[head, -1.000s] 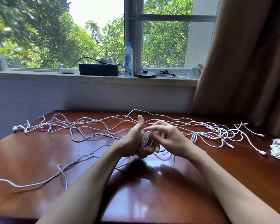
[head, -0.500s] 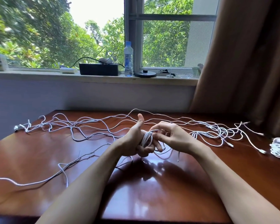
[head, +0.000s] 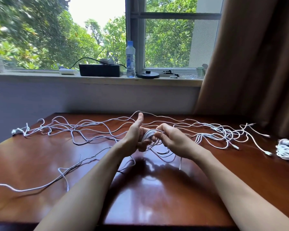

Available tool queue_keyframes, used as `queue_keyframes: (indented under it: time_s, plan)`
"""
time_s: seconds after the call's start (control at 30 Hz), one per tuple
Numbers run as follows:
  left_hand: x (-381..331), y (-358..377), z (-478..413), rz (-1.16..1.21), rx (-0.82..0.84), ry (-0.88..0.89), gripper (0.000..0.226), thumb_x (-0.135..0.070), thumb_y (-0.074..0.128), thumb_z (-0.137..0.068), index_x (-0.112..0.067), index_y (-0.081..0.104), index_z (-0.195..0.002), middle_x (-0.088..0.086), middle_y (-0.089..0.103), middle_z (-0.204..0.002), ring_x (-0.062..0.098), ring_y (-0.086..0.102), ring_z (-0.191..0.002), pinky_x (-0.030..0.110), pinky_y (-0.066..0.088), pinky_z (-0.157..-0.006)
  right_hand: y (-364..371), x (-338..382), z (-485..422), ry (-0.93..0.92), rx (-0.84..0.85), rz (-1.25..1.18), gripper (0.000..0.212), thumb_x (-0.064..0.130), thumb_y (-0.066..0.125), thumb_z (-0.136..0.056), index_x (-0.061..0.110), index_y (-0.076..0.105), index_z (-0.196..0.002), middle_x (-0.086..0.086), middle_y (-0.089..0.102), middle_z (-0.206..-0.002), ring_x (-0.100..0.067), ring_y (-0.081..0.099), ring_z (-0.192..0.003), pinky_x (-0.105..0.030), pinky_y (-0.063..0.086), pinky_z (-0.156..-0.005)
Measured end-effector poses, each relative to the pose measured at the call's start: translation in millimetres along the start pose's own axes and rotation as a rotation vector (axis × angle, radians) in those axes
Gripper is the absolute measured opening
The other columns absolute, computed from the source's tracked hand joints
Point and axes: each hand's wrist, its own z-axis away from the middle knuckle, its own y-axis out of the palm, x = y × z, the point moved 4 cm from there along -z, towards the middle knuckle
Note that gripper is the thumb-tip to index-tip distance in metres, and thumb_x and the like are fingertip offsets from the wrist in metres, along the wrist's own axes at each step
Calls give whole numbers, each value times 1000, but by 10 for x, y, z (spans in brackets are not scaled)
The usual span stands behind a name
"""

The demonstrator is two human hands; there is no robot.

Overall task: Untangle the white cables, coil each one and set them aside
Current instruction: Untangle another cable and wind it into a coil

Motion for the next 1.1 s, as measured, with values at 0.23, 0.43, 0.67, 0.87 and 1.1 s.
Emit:
queue_keyframes:
  time_s: [0.23, 0.43, 0.67, 0.87, 1.1]
  plan:
    - [-23, -35, -65, 68, -48, 120, 45, -44, 31, -87, -6, 52, -73, 3, 31, -51, 17, 21, -50, 30, 21, -52, -16, -46, -28, 27, -68, -54, 13, 24, 52, -105, 14, 55, -98, 11, 55, -71, 0, 48, -61, -18, 42, -63]
    - [-44, -32, -30, 60, -2, 177, 40, -15, 51, -57, 0, 58, -93, 8, 44, -63, 19, 34, -57, 32, 25, -55, 0, -118, -43, 147, -86, -231, 15, 21, 47, -107, 12, 52, -96, 1, 52, -65, -4, 42, -51, -21, 38, -50]
    - [46, -109, -103, 6, -86, 281, 44, 1, 63, -71, 0, 57, -115, 1, 66, -84, 13, 58, -75, 25, 43, -68, -95, -185, -43, 217, -148, -439, 19, 22, 44, -108, 8, 50, -97, 0, 50, -62, -7, 39, -48, -19, 33, -46]
    - [26, -143, -60, -189, -223, 362, 26, -16, 64, -98, 2, 66, -117, 5, 71, -93, 10, 64, -83, 22, 52, -78, -134, -244, -81, 266, -172, -606, 22, 19, 44, -109, 10, 46, -89, 3, 47, -54, -7, 35, -46, -17, 29, -43]
    - [1, -111, -58, -365, -321, 441, 20, -20, 55, -104, -7, 61, -91, 16, 60, -71, 24, 67, -58, 29, 50, -47, -107, -242, -124, 272, -159, -821, 23, 17, 41, -109, 7, 49, -90, 2, 46, -51, -5, 36, -43, -15, 29, -41]
